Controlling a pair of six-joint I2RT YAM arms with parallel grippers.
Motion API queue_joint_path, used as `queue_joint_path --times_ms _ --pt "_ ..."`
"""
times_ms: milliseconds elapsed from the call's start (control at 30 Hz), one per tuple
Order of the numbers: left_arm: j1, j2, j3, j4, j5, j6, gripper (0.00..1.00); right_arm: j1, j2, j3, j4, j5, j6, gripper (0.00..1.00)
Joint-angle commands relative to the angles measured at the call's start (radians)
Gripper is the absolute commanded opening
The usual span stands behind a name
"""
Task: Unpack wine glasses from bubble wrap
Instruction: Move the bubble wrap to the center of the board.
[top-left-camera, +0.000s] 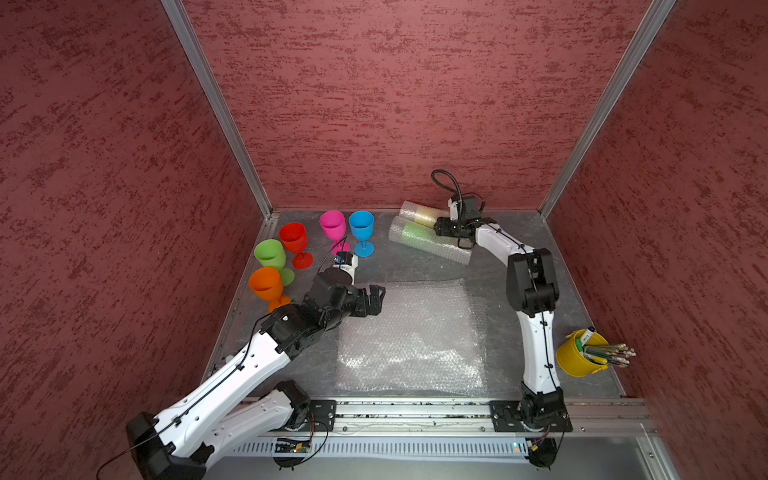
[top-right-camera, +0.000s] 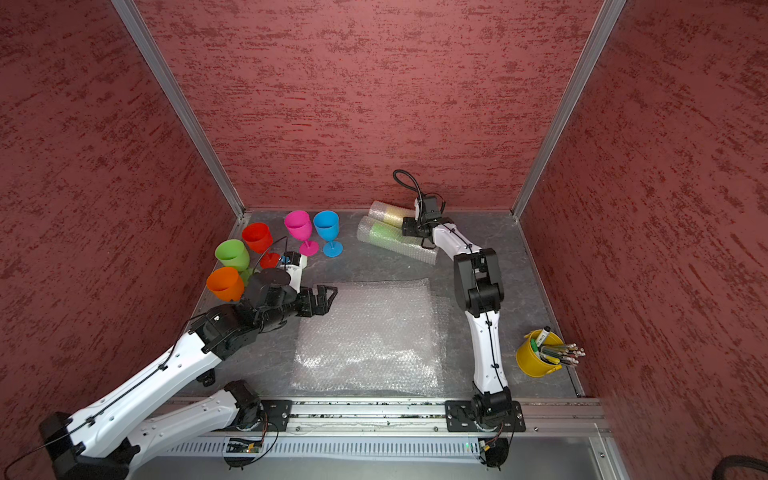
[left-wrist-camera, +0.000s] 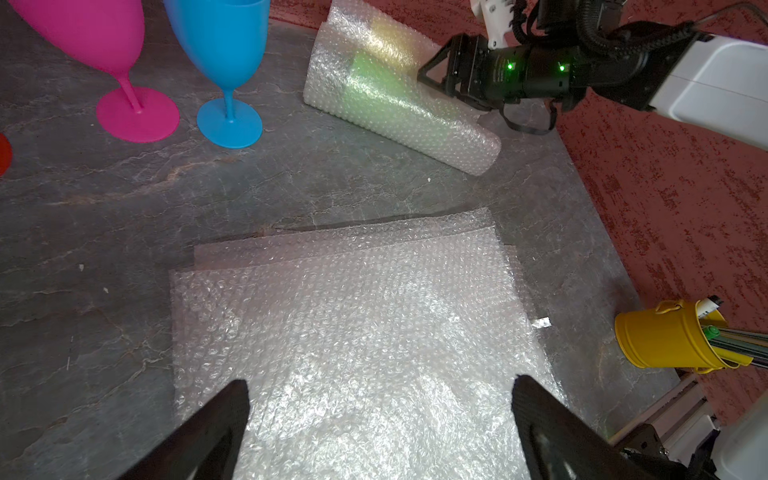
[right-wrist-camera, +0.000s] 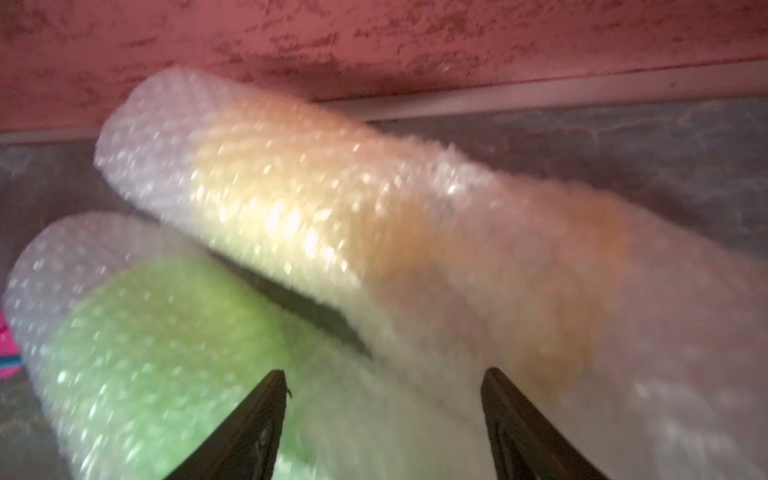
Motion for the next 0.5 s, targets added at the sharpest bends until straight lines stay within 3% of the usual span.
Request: queue_joint_path --times_ms 0,67,233,367,467 --pt "0.005 -0.009 0.003 0.022 0.018 -0.001 1.0 0.017 -0.081 0.034 0.092 0.108 -0.076 0.79" --pt "0.005 -0.007 0.001 0.024 0.022 -0.001 1.0 0.017 0.002 0.159 0.022 0.133 -0.119 0.84" --pt "0.008 0.002 0.002 0.023 0.019 0.0 1.0 0.015 0.353 0.675 -0.152 0.221 -0.179 0.99" --pt "0.01 0.017 0.001 0.021 0.016 0.002 1.0 0.001 0.428 0.706 -0.007 0.222 -0.163 0.99" --pt "0.01 0.022 0.0 0.019 0.012 0.005 1.0 -0.016 0.489 0.765 0.036 0.126 -0.13 0.99"
